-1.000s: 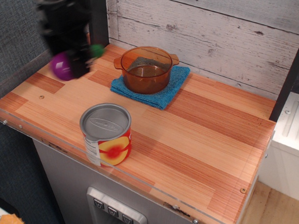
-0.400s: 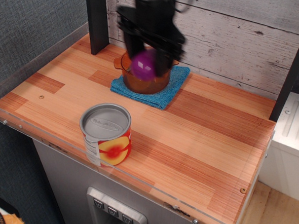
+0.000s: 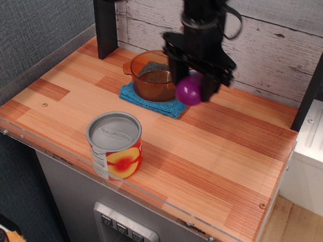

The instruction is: Move the Brinjal the other side of pot.

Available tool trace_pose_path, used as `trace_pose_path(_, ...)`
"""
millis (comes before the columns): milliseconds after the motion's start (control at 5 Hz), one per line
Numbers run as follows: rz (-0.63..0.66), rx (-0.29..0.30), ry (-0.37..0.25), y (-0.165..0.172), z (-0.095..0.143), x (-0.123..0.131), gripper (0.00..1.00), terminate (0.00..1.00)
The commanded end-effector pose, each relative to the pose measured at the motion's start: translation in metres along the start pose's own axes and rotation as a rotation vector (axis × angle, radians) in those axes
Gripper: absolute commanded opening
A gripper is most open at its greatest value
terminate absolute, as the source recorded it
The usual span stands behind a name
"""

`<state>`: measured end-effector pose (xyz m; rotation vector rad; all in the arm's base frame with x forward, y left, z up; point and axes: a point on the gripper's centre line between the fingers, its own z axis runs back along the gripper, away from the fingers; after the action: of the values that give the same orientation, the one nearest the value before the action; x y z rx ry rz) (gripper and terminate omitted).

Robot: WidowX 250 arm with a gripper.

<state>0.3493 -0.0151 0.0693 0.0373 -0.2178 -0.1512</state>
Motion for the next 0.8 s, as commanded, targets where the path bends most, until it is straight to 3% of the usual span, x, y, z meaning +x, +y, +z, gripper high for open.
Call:
trace_pose_path(0, -0.026, -0.008, -0.038, -0.016, -0.022, 0.026, 0.0, 0.0)
trace_pose_path(600, -0.028, -0.025, 0.006, -0.019, -0.047, 0.028, 0.0, 0.0)
